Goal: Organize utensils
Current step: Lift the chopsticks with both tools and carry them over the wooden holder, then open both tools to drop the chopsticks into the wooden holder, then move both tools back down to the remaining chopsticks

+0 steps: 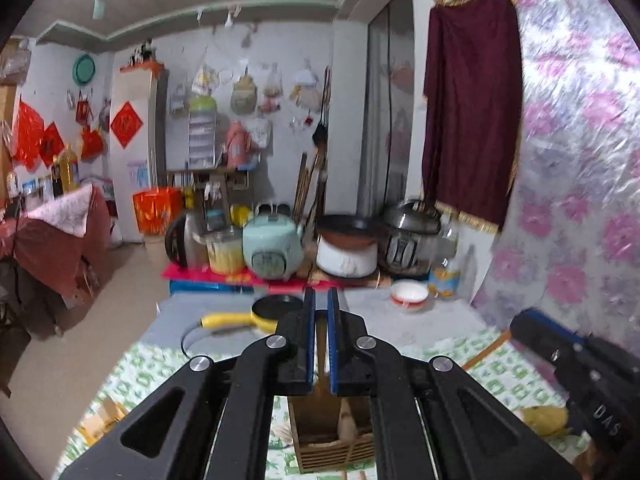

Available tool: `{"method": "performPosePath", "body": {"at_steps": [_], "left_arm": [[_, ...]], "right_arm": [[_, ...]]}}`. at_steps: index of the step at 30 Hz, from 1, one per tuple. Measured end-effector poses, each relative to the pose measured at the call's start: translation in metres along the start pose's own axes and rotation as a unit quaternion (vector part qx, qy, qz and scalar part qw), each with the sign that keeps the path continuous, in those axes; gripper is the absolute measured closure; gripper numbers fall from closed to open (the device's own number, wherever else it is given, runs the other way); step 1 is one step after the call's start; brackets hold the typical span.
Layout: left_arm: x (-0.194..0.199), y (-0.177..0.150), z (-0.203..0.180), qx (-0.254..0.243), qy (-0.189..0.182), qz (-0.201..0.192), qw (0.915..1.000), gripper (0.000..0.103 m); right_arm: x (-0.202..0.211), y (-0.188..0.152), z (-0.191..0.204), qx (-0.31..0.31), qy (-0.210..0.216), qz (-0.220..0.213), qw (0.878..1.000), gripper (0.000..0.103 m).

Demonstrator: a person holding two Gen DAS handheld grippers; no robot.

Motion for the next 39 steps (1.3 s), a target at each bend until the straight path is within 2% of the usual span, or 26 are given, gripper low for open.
{"method": "performPosePath", "body": {"at_steps": [3,5,7,8,11,13,20,23,24,28,34,39], "left_arm": [[-0.039,-0.042,0.001,0.028,-0.021,0.063,0.9974,0.097],[-0.05,-0.062,0.004,0.038,-0.034,0.085,0.995,0.09],[-0.05,-0.072,0.01,0.051,-0.035,0.092,0.9938,0.053],[-0.047,-0.075,0.014,0.055,-0.028,0.089,0.9941,0.05],[-0.029,-0.077,0.02,0.044,-0.015,0.08,0.9957,0.049],[-0.012,-0.078,0.023,0.046,-0.007,0.072,0.9964,0.04],[0.039,-0.09,0.023,0.025,0.021,0.063,0.9975,0.025],[0.064,-0.102,0.019,0.019,0.027,0.063,0.9975,0.017],[0.069,-0.107,0.018,0.017,0.028,0.063,0.9975,0.014],[0.101,-0.137,0.012,0.006,0.043,0.07,0.9966,0.006],[0.125,-0.199,-0.003,-0.003,0.028,0.11,0.9936,0.006],[0.121,-0.26,-0.015,-0.001,0.011,0.159,0.9872,0.006]], "right_arm": [[-0.03,-0.027,-0.02,-0.001,-0.031,0.03,0.999,0.096],[-0.041,-0.041,-0.032,-0.003,-0.035,0.049,0.998,0.092],[-0.038,-0.041,-0.038,-0.007,-0.038,0.046,0.998,0.091],[-0.035,-0.04,-0.04,-0.01,-0.038,0.043,0.998,0.09],[-0.022,-0.037,-0.04,-0.012,-0.036,0.037,0.999,0.088],[-0.013,-0.037,-0.039,-0.01,-0.037,0.032,0.999,0.083],[0.022,-0.054,-0.038,-0.013,-0.038,0.039,0.998,0.079],[0.042,-0.065,-0.039,-0.017,-0.037,0.04,0.998,0.068],[0.051,-0.072,-0.04,-0.019,-0.037,0.043,0.998,0.062],[0.079,-0.095,-0.038,-0.008,-0.04,0.045,0.998,0.05],[0.119,-0.137,-0.043,0.008,-0.045,0.042,0.998,0.028],[0.125,-0.184,-0.054,0.031,-0.062,0.068,0.995,0.024]]}}
Point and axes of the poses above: each gripper's, at about its wrist camera, not at the fingertips, and x roughly against the way its jaws point, z to its left, y to its top, the point moved 7 cm from there along -x, roughly the way its jaws point, and after that the axes turned 15 degrees about -x, right-handed, at the moved point
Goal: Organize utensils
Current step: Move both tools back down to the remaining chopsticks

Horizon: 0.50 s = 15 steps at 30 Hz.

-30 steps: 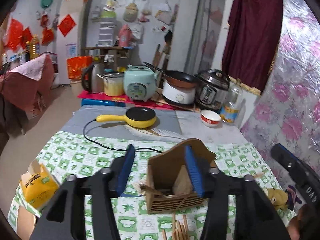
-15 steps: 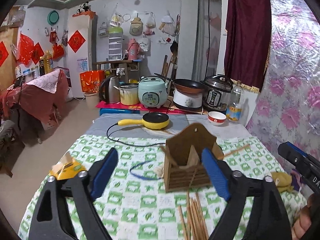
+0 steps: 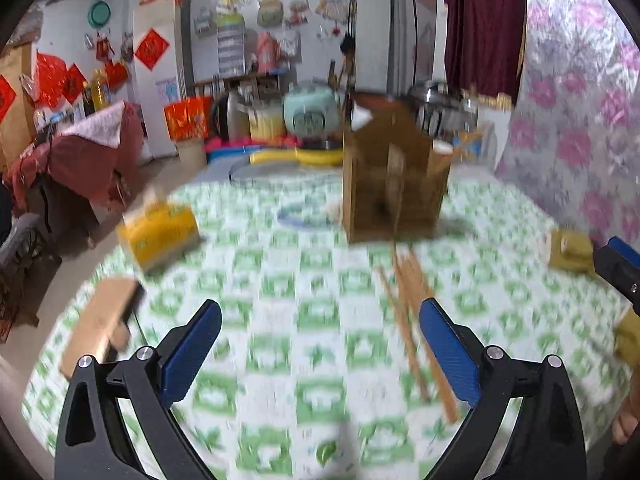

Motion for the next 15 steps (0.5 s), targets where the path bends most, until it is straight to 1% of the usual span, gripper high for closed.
{"method": "performPosePath", "body": {"at_steps": [1,4,8,11,15], "left_arm": [[-0.008,-0.012,-0.002,0.001,-0.004,0.014,0.9999,0.006],[-0.024,-0.033,-0.006,0.007,-0.021,0.041,0.9989,0.006],[-0.034,-0.048,-0.014,0.011,-0.045,0.057,0.9973,0.006],[-0.036,-0.049,-0.027,-0.011,-0.053,0.06,0.9967,0.006],[-0.04,-0.049,-0.051,-0.061,-0.058,0.067,0.9942,0.006]], "right_arm": [[-0.005,-0.01,-0.002,0.006,-0.006,0.009,1.0,0.024],[-0.021,-0.028,-0.01,0.009,-0.021,0.032,0.999,0.024],[-0.041,-0.039,-0.025,-0.012,-0.032,0.054,0.998,0.024],[-0.052,-0.045,-0.036,-0.035,-0.029,0.07,0.996,0.023],[-0.063,-0.052,-0.046,-0.058,-0.026,0.093,0.994,0.021]]}}
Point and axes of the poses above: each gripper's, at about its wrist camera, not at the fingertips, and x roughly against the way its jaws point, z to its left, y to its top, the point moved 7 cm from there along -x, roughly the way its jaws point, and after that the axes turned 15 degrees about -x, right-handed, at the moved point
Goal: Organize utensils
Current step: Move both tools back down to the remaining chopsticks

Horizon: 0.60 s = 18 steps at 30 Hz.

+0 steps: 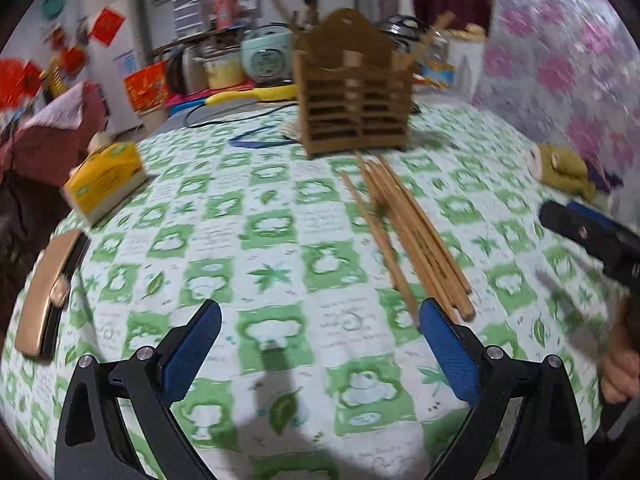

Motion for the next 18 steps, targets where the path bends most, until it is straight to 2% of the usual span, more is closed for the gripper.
{"method": "performPosePath", "body": {"at_steps": [7,9,11,13,16,18], "left_arm": [[-0.028,0.001,-0.017,-0.059,0.016,0.053,0.9967,0.006],[-0.034,0.002,-0.006,-0.06,0.041,0.06,0.9955,0.006],[-0.035,-0.002,0.012,-0.031,0.05,0.071,0.9958,0.006],[-0.037,-0.01,0.03,0.019,0.027,0.075,0.9966,0.006],[-0.041,-0.022,0.056,0.115,-0.018,0.075,0.9903,0.006],[-0.039,-0.021,0.059,0.128,-0.023,0.066,0.9893,0.006]], "right_arm": [[-0.012,-0.001,-0.015,-0.056,0.031,0.04,0.997,0.02],[-0.015,-0.002,-0.018,-0.069,0.037,0.048,0.996,0.02],[-0.016,-0.003,-0.019,-0.075,0.041,0.051,0.995,0.02],[-0.018,-0.004,-0.016,-0.071,0.043,0.055,0.995,0.02],[-0.022,-0.009,-0.006,-0.045,0.045,0.072,0.995,0.02],[-0.026,-0.016,0.005,-0.015,0.044,0.087,0.995,0.02]]}}
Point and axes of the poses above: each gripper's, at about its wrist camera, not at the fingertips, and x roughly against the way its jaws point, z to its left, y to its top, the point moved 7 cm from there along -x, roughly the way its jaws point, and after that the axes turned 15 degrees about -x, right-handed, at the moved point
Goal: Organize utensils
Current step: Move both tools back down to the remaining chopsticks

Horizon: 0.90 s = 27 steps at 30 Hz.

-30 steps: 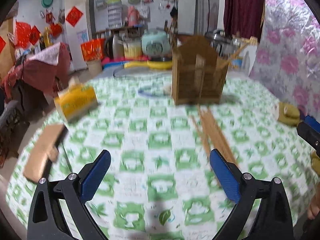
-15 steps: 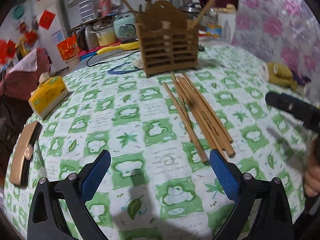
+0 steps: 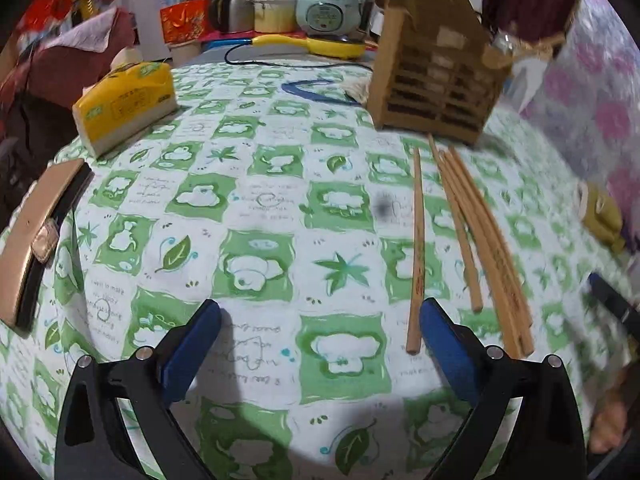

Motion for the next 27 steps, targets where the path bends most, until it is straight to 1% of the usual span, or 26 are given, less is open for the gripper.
{"method": "performPosePath", "body": {"at_steps": [2,3,5,7,9,10,11,12,15,16,17,19,21,23,24,27], "left_arm": [[0.0,0.0,-0.003,-0.009,0.008,0.005,0.9999,0.006],[-0.001,0.0,-0.005,-0.016,0.013,0.009,0.9997,0.006],[-0.003,0.001,-0.009,-0.029,0.018,0.014,0.9993,0.006],[-0.003,0.0,-0.009,-0.031,0.017,0.014,0.9993,0.006],[-0.002,0.0,-0.01,-0.026,0.012,0.011,0.9995,0.006],[-0.002,0.0,-0.009,-0.025,0.01,0.009,0.9996,0.006],[-0.001,0.001,-0.009,-0.023,0.009,0.008,0.9997,0.006],[-0.002,0.001,-0.008,-0.023,0.009,0.008,0.9997,0.006],[-0.001,0.0,-0.008,-0.024,0.009,0.008,0.9996,0.006],[-0.001,0.0,-0.008,-0.024,0.009,0.008,0.9996,0.006],[-0.001,0.0,-0.008,-0.024,0.008,0.007,0.9997,0.006],[-0.001,0.001,-0.008,-0.023,0.008,0.007,0.9997,0.006],[-0.001,0.0,-0.008,-0.024,0.009,0.007,0.9996,0.006],[-0.001,0.0,-0.008,-0.024,0.009,0.007,0.9996,0.006],[-0.001,0.0,-0.008,-0.024,0.009,0.007,0.9996,0.006],[-0.001,-0.001,-0.008,-0.025,0.01,0.007,0.9996,0.006]], "right_arm": [[-0.003,-0.006,0.008,0.027,-0.005,0.013,1.0,0.02],[-0.006,-0.013,0.016,0.05,-0.009,0.023,0.998,0.02],[-0.006,-0.024,0.028,0.101,-0.032,0.021,0.994,0.02],[-0.007,-0.038,0.048,0.172,-0.049,0.015,0.984,0.02],[-0.013,-0.048,0.058,0.21,-0.066,0.021,0.975,0.021],[-0.016,-0.05,0.06,0.217,-0.074,0.027,0.973,0.022],[-0.021,-0.05,0.058,0.218,-0.082,0.039,0.972,0.022],[-0.025,-0.046,0.052,0.197,-0.084,0.052,0.975,0.024],[-0.025,-0.023,0.016,0.094,-0.109,0.047,0.988,0.038],[-0.019,-0.016,0.001,0.052,-0.097,0.042,0.993,0.042],[-0.013,-0.012,-0.008,0.034,-0.089,0.033,0.995,0.042],[0.0,-0.008,-0.017,0.029,-0.095,0.009,0.995,0.041],[0.004,-0.009,-0.016,0.034,-0.087,0.001,0.996,0.041],[0.005,-0.011,-0.008,0.06,-0.086,-0.007,0.994,0.041],[0.004,-0.013,-0.004,0.07,-0.084,-0.006,0.994,0.045],[0.005,-0.017,0.002,0.083,-0.08,-0.008,0.993,0.049]]}}
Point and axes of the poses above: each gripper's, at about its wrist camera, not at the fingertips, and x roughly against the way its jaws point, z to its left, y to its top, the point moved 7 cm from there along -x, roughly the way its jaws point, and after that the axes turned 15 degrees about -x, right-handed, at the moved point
